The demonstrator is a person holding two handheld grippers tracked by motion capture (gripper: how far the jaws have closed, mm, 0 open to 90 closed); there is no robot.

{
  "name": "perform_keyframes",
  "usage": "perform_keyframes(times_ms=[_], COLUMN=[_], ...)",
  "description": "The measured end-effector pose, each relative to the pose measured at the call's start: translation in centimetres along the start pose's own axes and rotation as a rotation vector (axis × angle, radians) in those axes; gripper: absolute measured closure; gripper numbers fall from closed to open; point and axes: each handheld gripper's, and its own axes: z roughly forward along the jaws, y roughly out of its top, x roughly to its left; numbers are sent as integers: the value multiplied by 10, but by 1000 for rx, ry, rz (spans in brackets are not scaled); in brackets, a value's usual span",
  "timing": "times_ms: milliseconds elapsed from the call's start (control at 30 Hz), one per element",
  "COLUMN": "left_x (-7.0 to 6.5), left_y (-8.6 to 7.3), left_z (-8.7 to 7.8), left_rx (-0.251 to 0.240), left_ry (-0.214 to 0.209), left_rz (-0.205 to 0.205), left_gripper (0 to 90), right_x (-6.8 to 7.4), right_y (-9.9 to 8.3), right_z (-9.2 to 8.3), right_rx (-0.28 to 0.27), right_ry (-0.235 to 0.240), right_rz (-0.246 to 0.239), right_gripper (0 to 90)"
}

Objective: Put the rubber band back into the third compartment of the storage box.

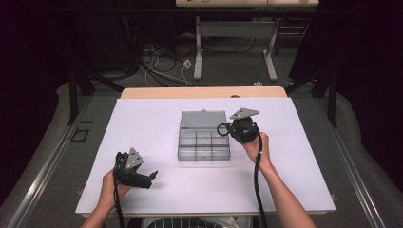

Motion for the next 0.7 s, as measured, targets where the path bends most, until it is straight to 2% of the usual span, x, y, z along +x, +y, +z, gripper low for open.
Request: perform_keyframes(times_ms=[300,400,633,700], left_x=[0,0,1,0], left_y=[0,0,0,0], left_z=[0,0,-1,-1], left_rx=[1,3,9,7], left_ry=[5,-1,-1,-9], left_rz=[7,-2,11,0], left_gripper=[1,1,1,1], right_x=[1,3,8,10], right_y=[-3,-4,-10,-11], right_z=[15,19,28,29], right_rx=[30,39,65,70], right_ry=[6,4,3,0], right_rz=[2,6,-14,-15], right_gripper=[865,865,865,865])
